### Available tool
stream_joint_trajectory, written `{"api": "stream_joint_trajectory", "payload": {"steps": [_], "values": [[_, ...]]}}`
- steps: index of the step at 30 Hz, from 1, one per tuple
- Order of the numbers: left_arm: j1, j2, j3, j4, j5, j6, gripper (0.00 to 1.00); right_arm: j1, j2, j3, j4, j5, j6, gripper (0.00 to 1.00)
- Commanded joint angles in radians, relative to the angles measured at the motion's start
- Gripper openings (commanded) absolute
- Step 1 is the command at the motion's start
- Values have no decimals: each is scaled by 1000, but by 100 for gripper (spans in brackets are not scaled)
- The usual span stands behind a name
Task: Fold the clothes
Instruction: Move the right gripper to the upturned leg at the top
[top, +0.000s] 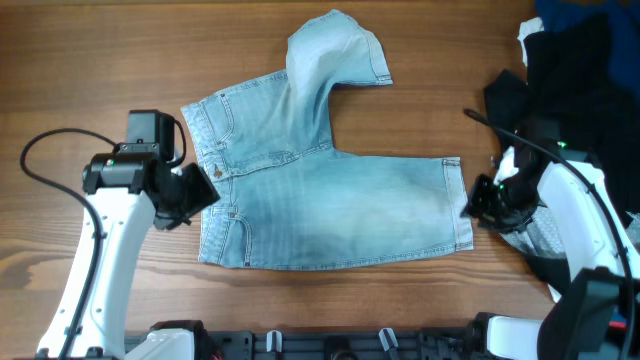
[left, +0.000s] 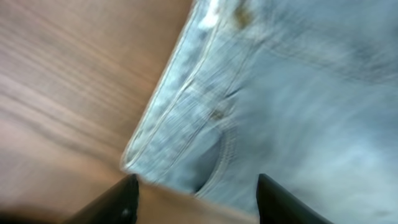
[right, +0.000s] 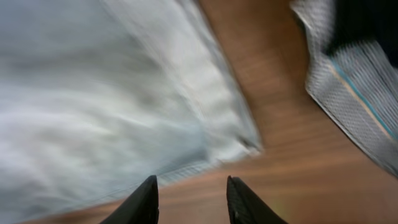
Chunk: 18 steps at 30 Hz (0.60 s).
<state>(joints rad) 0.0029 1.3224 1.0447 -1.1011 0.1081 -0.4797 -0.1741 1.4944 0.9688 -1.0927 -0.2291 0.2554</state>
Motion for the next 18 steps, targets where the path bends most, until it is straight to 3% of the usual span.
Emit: {"api": "stream_joint_trajectory", "payload": {"steps": [1,3,6,11,18], "values": [[2,22,2,93,110,27,39,-2,-58,0,76,-261,-114,36],[-8,52,2,147,137,27,26,-2,-66,0,146,-344,-155,36],[-32,113,2,208,139,27,22,14,-63,0,249,-356,-158,47],[-80,230,2,285,138,28,21,97,-61,0,414,-356,-120,56],[-103,444,2,383,138,24,20,246,32,20,699,-360,122,62]]}}
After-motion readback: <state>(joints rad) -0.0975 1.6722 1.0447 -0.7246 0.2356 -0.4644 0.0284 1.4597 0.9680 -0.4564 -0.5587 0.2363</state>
